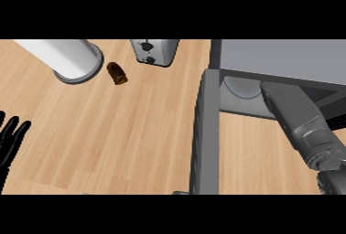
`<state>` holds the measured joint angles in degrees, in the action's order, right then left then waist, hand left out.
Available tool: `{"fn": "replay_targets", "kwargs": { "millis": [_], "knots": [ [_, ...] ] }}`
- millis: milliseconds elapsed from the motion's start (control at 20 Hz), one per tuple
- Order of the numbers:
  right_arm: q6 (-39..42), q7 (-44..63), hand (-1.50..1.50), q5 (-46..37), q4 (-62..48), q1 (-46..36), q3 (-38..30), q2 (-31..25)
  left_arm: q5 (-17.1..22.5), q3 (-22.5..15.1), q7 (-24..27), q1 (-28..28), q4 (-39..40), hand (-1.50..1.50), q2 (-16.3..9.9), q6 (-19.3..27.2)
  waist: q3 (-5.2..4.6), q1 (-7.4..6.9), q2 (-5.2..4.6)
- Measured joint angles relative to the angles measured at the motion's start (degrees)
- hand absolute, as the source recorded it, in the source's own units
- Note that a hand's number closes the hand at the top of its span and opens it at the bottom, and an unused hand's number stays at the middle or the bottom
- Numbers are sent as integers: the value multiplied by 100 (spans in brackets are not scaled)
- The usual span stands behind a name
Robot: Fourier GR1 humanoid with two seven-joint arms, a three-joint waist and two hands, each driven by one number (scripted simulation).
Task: Pick up the milk, place it into the microwave and close the microwave
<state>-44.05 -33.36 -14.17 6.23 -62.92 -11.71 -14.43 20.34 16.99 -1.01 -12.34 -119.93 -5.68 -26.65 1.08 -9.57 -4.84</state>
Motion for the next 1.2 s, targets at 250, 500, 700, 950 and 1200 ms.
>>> {"fn": "replay_targets", "kwargs": {
  "millis": [250,500,700,950,1200],
  "knots": [
    [635,21,-150,195,-40,-101,-163,118,-135,-131,-31,106,8,-150,29,31,24,-17,-3],
    [1004,-18,-150,299,-71,-160,-267,179,-255,-249,-33,190,29,-150,75,55,16,-7,-12],
    [1138,-16,-150,303,-138,-169,-298,196,-331,-338,-40,176,21,-150,112,50,-22,17,1],
    [1236,-43,-150,333,-160,-152,-354,189,-470,-457,-7,135,-22,-150,209,79,-43,43,31],
    [1374,-105,-150,380,-141,-136,-410,195,-645,-627,-62,200,-59,-150,306,169,-48,115,64]
  ]
}}
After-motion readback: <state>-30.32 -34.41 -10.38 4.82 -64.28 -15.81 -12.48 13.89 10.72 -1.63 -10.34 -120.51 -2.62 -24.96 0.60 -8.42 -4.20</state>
